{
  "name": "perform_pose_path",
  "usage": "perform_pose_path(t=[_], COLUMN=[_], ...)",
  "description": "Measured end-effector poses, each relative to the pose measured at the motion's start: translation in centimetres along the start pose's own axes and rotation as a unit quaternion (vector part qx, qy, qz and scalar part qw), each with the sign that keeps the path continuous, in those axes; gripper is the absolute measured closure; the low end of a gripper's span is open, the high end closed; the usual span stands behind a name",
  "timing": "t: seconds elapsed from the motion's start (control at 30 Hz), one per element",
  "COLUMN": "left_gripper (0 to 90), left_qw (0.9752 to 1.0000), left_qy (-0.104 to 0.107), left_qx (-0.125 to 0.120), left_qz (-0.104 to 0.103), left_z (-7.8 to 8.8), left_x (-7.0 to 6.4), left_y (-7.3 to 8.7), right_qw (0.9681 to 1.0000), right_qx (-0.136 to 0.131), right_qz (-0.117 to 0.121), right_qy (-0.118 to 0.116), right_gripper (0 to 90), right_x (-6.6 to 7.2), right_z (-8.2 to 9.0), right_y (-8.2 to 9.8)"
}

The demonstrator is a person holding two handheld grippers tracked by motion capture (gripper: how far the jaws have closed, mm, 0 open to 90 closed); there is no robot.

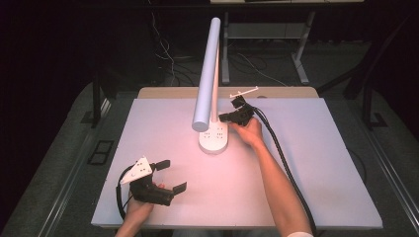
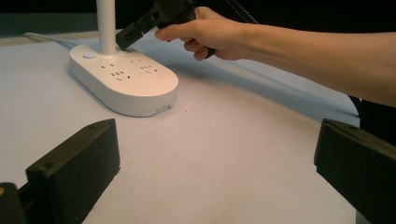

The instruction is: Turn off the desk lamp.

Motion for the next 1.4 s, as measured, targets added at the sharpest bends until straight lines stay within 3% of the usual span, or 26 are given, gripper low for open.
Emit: perform_pose_path(t=[0.27, 0.33, 0.83, 1.4], left_gripper=[0.0, 0.0, 0.0, 0.0], left_qw=[1.0000, 1.0000, 1.0000, 1.0000], left_qy=[-0.001, -0.001, -0.002, -0.001], left_qx=[0.000, -0.002, -0.001, -0.002], left_qz=[0.002, 0.001, 0.001, 0.002], left_z=[0.01, 0.08, 0.07, 0.01], left_x=[0.02, 0.05, 0.01, -0.09], left_y=[0.00, -0.01, -0.02, -0.02], right_qw=[0.9999, 0.9996, 0.9999, 0.9997], right_qx=[-0.004, 0.006, 0.001, 0.002], right_qz=[0.003, 0.009, -0.009, -0.008], right_qy=[0.012, 0.026, 0.007, 0.021], right_gripper=[90.0, 90.0, 90.0, 90.0], right_x=[0.29, 0.70, 0.06, 0.03], right_z=[-0.03, 0.09, 0.30, 0.38], right_y=[0.26, 0.01, 0.14, 0.30])
Point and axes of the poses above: each handheld gripper's, and its own axes: z roughly backward along the jaws, y roughly out of its underside, x roughly to its left, the point moved 1 cm from there along -z, roughly forward along the jaws, and after that the axes turned 7 degrees about x, right-handed, at the moved point
